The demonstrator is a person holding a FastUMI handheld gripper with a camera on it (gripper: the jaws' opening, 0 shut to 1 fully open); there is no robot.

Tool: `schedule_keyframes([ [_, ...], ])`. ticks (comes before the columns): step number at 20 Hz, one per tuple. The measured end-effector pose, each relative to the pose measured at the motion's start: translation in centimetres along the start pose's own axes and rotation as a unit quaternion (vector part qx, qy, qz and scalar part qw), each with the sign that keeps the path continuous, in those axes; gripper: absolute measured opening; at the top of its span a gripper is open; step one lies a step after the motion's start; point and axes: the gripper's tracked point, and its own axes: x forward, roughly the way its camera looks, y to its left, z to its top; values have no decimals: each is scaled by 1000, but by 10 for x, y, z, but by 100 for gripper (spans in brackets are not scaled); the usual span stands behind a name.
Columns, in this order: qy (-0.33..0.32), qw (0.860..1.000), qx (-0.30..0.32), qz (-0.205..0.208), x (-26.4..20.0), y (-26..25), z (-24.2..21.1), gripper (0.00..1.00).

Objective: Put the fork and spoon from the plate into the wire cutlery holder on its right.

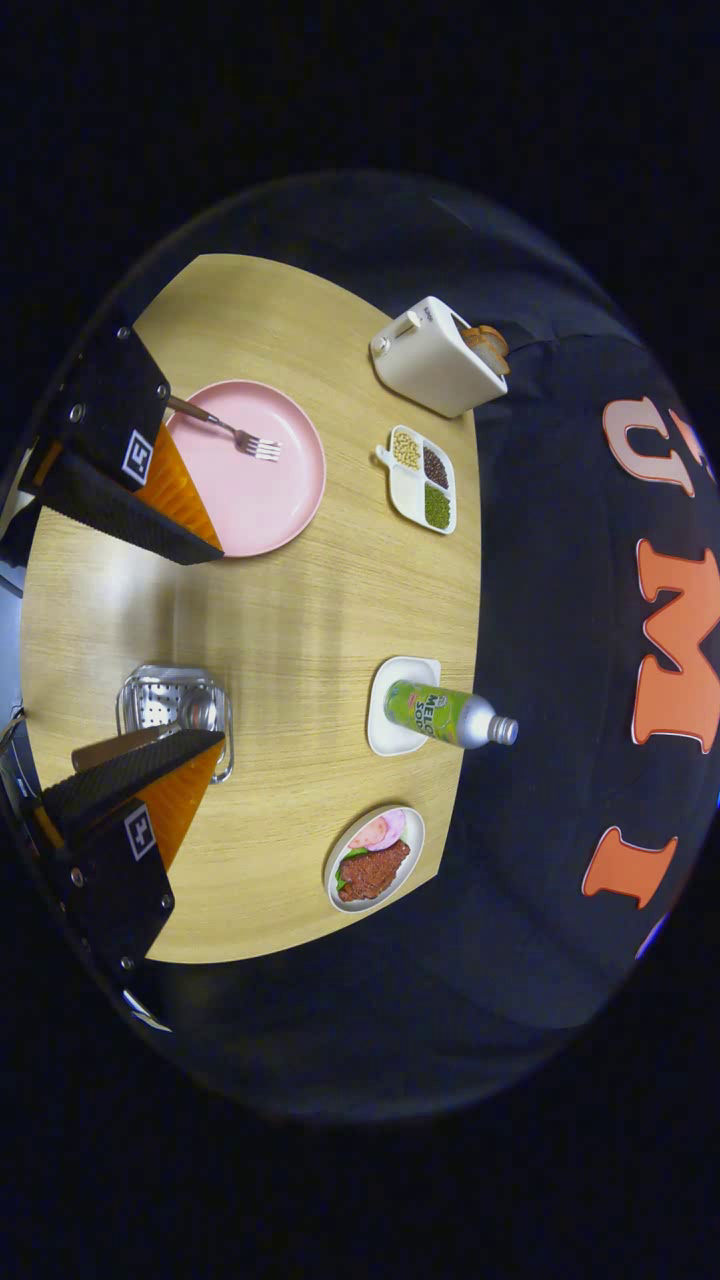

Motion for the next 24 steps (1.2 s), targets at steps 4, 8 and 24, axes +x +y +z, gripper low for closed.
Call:
schedule_keyframes([
  [4, -64, 998, 10, -12, 5, 38, 8, 99],
  [8, -94, 996, -1, -10, 13, 80, 3, 99],
  [24, -55, 997, -44, 31, 72, 191, -63, 99],
])
